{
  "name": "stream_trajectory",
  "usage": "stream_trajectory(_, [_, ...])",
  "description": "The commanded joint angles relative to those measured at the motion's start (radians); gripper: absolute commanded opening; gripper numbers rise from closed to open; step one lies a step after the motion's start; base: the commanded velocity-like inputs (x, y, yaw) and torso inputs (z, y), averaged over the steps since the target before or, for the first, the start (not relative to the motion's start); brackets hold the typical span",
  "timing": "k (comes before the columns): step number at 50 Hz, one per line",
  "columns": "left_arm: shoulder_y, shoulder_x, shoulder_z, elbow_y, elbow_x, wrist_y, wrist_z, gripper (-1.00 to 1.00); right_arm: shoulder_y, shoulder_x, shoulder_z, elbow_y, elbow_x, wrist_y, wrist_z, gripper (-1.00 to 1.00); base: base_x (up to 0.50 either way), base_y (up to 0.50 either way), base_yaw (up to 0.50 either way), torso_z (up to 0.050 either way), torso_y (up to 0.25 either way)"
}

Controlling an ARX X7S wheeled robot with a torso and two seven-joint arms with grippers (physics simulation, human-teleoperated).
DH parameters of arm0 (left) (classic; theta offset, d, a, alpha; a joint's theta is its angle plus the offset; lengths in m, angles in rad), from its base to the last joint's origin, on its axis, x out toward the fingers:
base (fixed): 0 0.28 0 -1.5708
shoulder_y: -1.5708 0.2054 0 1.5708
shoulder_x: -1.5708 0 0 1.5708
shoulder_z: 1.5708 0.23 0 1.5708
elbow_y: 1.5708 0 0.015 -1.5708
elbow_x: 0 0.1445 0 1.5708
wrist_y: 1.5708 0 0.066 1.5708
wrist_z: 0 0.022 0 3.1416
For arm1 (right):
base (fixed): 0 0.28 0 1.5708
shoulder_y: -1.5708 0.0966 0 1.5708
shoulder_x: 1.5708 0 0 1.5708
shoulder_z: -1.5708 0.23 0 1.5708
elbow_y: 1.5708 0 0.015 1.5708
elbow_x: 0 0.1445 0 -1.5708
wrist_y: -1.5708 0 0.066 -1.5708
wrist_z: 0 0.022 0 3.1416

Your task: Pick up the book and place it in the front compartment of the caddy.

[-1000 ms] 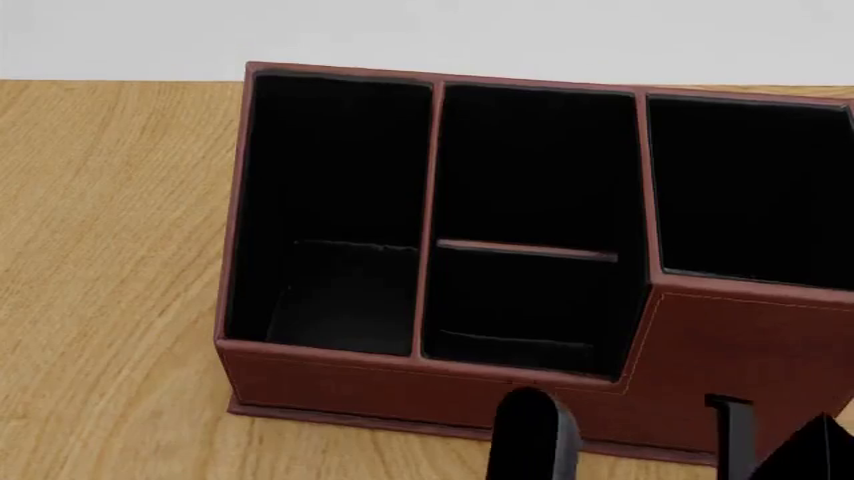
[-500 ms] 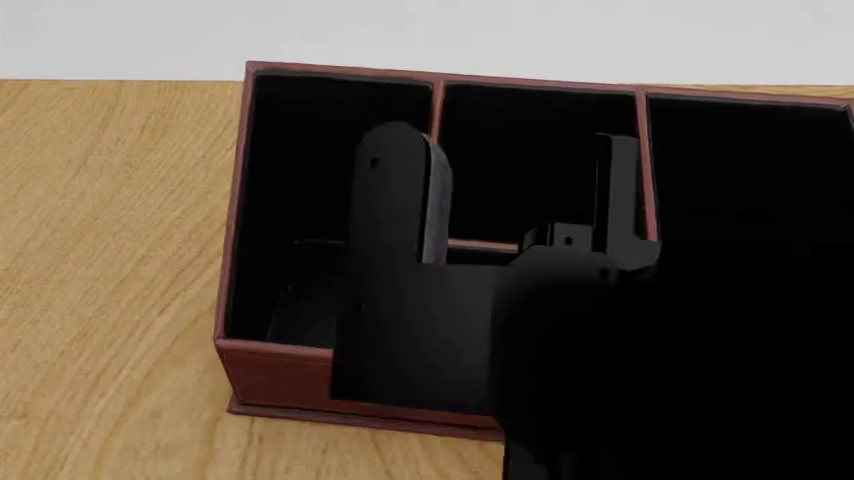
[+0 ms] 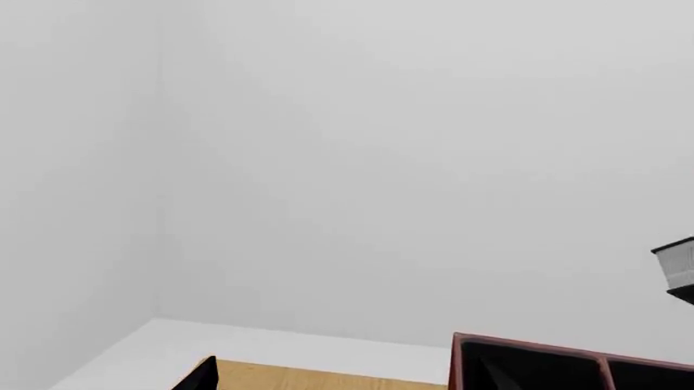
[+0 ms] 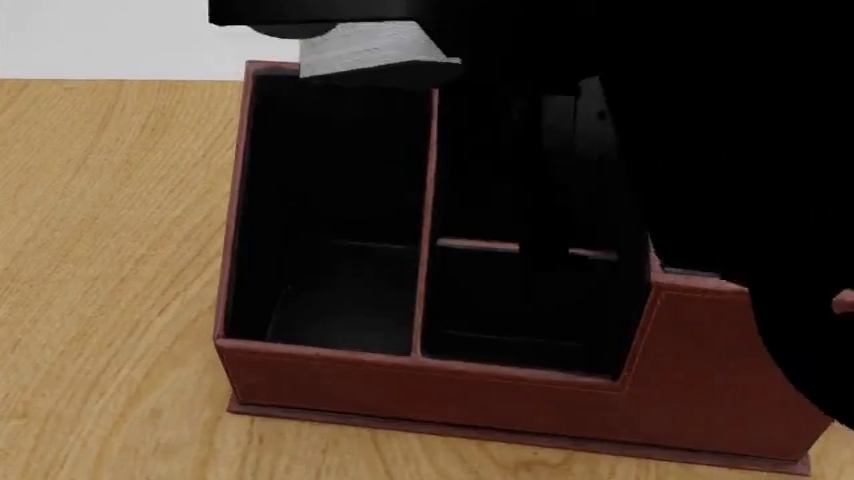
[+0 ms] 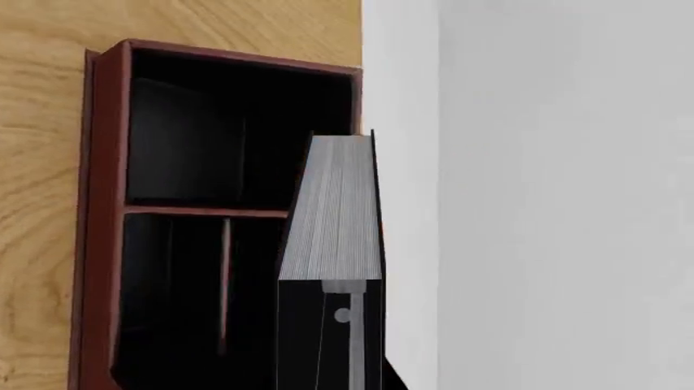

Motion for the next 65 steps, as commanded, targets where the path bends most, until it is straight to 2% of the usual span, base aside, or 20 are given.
stream_trajectory(1, [0.001, -0.005, 0.002, 0.003, -0.001, 0.003, -0.004, 1.0, -0.002, -0.075, 0.039, 0.166, -0.261, -0.151, -0.141, -1.0, 0.0, 0.0, 0.0, 0.0, 0.0])
stream_trajectory(6, [0.002, -0.012, 0.0, 0.008, -0.002, 0.005, -0.01, 1.0, -0.034, -0.127, 0.034, 0.259, -0.298, -0.226, -0.136, -1.0, 0.0, 0.0, 0.0, 0.0, 0.0])
stream_trajectory(19, [0.0, -0.022, -0.001, 0.009, -0.007, 0.011, -0.015, 1.0, -0.091, -0.121, -0.077, 0.276, -0.354, -0.243, -0.174, -1.0, 0.0, 0.0, 0.0, 0.0, 0.001])
stream_trajectory(32, [0.009, -0.039, -0.002, 0.016, -0.007, 0.019, -0.027, 1.0, -0.22, -0.127, -0.091, 0.344, -0.388, -0.278, -0.077, -1.0, 0.0, 0.0, 0.0, 0.0, 0.002])
stream_trajectory(39, [0.02, -0.045, -0.001, 0.016, -0.002, 0.025, -0.033, 1.0, -0.242, -0.125, -0.142, 0.34, -0.388, -0.235, -0.108, -1.0, 0.0, 0.0, 0.0, 0.0, 0.001])
stream_trajectory(50, [0.024, -0.039, 0.006, 0.006, 0.006, 0.031, -0.029, 1.0, -0.242, -0.159, -0.146, 0.375, -0.392, -0.237, -0.117, -1.0, 0.0, 0.0, 0.0, 0.0, 0.002])
stream_trajectory(65, [0.048, -0.045, 0.007, -0.006, 0.021, 0.059, -0.028, 1.0, -0.235, -0.186, -0.191, 0.395, -0.389, -0.155, -0.164, -1.0, 0.0, 0.0, 0.0, 0.0, 0.001])
